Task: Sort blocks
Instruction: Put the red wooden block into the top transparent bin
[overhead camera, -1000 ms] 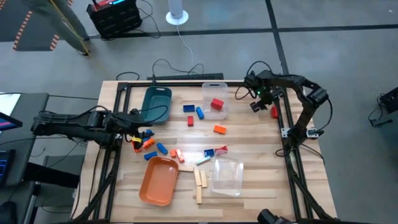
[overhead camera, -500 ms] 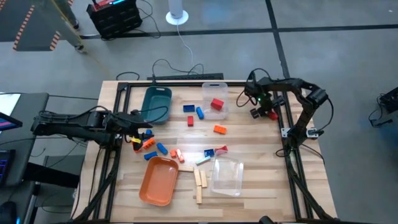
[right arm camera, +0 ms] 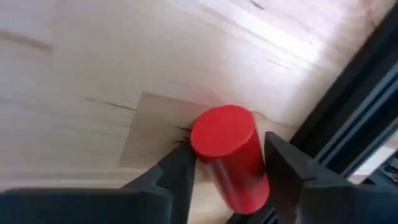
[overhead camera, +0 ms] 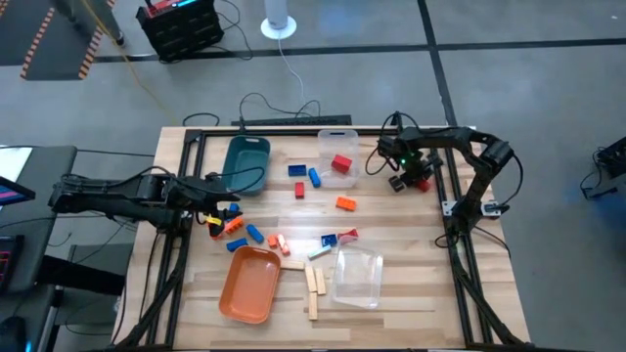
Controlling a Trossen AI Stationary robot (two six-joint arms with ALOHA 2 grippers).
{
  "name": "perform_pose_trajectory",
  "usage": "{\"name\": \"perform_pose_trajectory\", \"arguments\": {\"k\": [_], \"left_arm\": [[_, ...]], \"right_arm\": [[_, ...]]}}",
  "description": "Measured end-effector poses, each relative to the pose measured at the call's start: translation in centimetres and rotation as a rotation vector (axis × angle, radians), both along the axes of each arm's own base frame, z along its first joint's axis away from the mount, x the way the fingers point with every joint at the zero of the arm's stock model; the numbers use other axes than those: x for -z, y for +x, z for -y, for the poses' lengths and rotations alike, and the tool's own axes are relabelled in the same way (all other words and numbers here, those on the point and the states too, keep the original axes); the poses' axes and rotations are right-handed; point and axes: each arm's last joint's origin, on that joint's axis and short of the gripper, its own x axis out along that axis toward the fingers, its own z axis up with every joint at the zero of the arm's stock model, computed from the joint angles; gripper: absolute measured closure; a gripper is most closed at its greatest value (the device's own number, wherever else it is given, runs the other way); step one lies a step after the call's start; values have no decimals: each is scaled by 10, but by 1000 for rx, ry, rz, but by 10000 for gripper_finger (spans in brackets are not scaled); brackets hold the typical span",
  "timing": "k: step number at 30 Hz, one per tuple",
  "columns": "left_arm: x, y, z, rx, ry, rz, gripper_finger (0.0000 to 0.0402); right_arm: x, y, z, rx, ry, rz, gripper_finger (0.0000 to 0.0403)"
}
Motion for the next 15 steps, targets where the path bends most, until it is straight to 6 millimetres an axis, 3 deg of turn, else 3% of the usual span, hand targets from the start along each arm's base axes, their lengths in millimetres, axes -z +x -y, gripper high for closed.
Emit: {"name": "perform_pose_trajectory", "arguments": {"k": [7, 15], "left_arm": [[0, 0, 0, -1, -1, 0, 192], [0, 0, 0, -6, -16, -1, 192]], "right_arm": [[1, 7, -4, -39, 62, 77, 312], [-14, 18, -17, -115, 37, 156, 322]]}}
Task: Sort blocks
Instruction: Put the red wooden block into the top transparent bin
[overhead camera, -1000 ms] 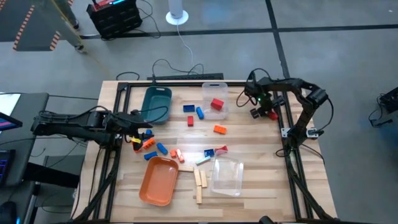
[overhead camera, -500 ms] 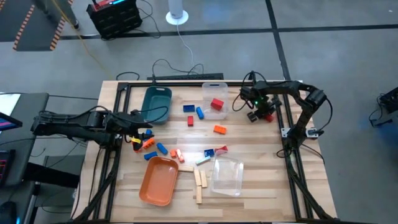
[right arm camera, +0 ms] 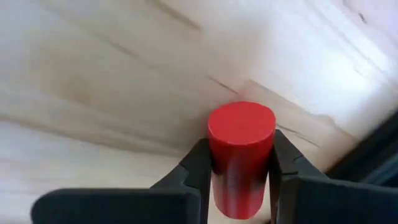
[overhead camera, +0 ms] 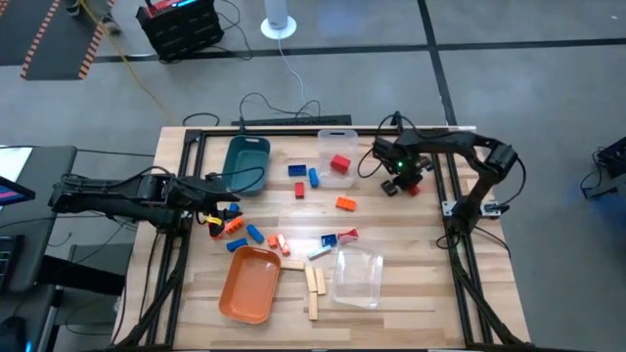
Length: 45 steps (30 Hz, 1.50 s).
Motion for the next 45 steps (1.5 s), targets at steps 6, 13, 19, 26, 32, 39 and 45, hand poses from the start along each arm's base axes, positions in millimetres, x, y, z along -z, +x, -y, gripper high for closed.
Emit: {"name": "perform_pose_trajectory", "arguments": {"k": [6, 13, 19, 26, 32, 39, 45], "left_arm": [[0, 0, 0, -4, -7, 2, 192], [0, 0, 0, -13, -19, 5, 192], [-1, 1, 0, -21, -13, 11, 192], [-1, 1, 0, -25, -14, 20, 192], [-4, 3, 0, -28, -11, 47, 192], [-2, 1, 0, -36, -21, 27, 192], [-1, 1, 0, -37, -21, 13, 192]], "right_arm": [[-38, 4, -8, -24, -75, 159, 323], [-92, 9, -18, -48, -247, 396, 323], [-119, 55, -34, -272, -364, 833, 323], [-128, 100, -42, -428, -406, 987, 324], [-130, 140, -26, -532, -431, 950, 324], [-118, 156, 27, -541, -465, 785, 324], [-100, 156, 67, -532, -462, 701, 324]]}}
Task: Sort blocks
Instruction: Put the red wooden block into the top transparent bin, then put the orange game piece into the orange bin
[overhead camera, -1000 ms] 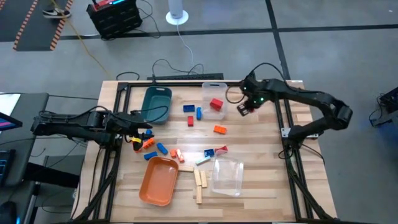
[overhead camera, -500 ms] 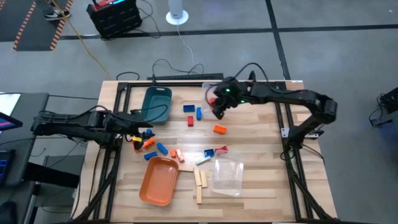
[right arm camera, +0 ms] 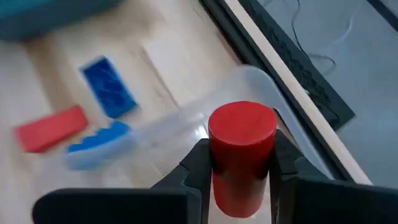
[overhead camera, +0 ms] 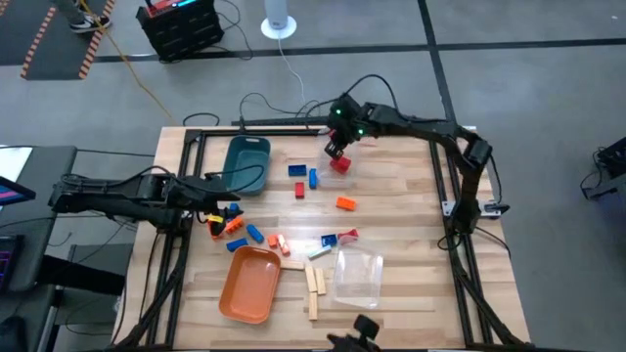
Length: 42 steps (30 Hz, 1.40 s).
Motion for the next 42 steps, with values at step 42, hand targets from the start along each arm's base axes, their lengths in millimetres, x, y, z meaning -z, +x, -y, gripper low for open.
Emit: {"name": "perform_pose_trajectory", "arguments": {"k": [42], "left_arm": [[-17, 36, 0, 31, 59, -262, 192]], "right_arm": [[-79, 0, -94, -247, -65, 60, 223]]}}
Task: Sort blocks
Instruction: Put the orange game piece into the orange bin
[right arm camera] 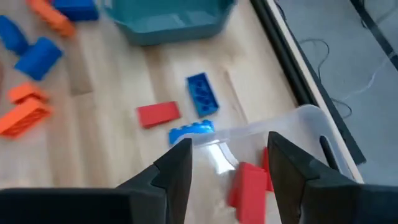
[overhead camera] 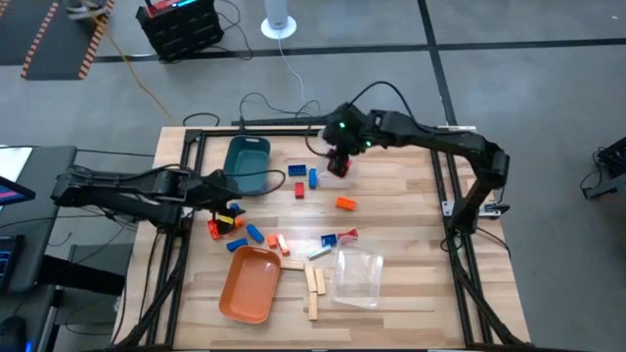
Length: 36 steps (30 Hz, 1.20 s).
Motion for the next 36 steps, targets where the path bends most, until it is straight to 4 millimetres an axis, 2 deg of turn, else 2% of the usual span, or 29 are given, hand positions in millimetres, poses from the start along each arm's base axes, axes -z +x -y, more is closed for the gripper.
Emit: {"name": "perform_pose_trajectory", "arguments": {"k": [5, 10, 17, 21, 25, 31, 36], "left_arm": [[7, 11, 2, 56, -24, -95, 192], [17, 18, 4, 35, -105, -178, 192], [36, 20, 5, -25, -184, -381, 192], [42, 23, 5, -85, -208, -436, 192], [48, 21, 11, -138, -220, -438, 192], [59, 2, 24, -247, -229, -386, 192], [69, -5, 25, -311, -244, -403, 192]], "right_arm": [[15, -12, -30, 2, 3, -20, 227], [23, -25, -63, 61, -101, 27, 227], [28, -27, -106, 35, -195, 179, 227], [27, -23, -116, 8, -199, 235, 227], [28, -22, -118, 2, -199, 234, 227], [29, -21, -118, 7, -195, 231, 227], [28, -20, -119, 4, -194, 248, 227]]}}
